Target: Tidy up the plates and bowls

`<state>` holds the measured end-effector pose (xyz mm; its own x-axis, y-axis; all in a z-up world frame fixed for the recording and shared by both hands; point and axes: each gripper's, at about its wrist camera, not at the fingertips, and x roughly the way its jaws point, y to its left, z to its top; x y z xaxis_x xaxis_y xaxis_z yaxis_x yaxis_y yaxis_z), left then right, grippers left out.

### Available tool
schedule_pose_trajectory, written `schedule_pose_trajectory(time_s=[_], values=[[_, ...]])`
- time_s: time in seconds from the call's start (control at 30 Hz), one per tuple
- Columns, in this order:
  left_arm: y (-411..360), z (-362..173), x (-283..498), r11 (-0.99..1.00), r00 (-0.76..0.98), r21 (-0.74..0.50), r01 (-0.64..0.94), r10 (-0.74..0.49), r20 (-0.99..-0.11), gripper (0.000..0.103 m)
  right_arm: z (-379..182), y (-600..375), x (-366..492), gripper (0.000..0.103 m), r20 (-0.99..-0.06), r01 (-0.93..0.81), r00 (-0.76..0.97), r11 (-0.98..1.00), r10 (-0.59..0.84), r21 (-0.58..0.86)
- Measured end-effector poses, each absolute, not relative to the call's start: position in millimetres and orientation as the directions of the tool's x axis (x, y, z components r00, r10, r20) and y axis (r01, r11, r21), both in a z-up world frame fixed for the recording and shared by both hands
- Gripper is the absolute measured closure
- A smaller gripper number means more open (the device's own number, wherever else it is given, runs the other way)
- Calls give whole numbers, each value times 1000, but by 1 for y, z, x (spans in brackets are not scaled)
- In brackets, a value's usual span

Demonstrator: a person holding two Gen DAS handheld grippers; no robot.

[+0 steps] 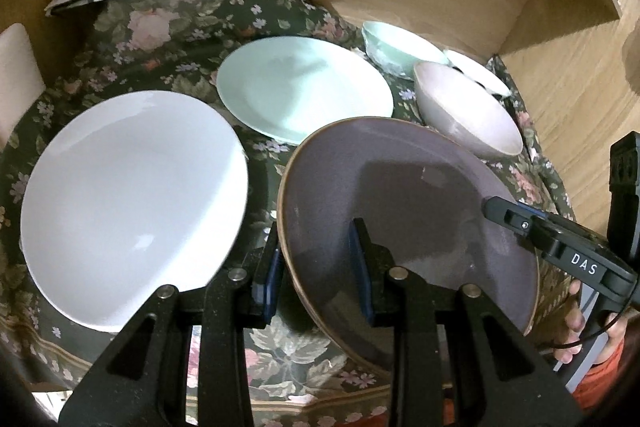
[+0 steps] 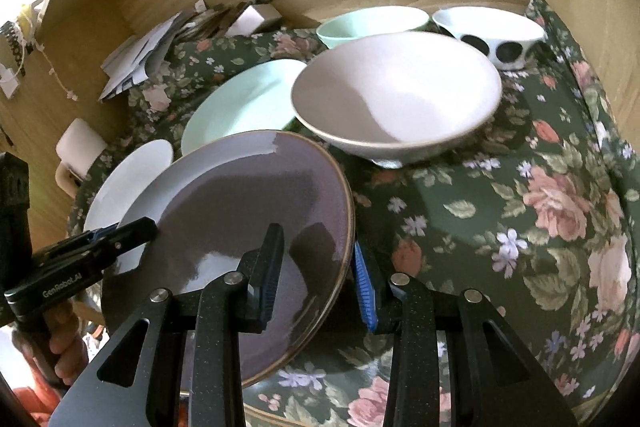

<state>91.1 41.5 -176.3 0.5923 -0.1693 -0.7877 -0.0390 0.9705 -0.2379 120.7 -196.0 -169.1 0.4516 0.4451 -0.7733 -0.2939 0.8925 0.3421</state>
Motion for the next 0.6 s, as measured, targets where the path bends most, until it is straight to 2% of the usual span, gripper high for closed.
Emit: schedule_pose_trajectory(time_s=[0.6], values=[[29,-198,102,972,555,-233,-28,-179,-813,72,-186,-203,122,72,-799,-269,439,908,411,320]])
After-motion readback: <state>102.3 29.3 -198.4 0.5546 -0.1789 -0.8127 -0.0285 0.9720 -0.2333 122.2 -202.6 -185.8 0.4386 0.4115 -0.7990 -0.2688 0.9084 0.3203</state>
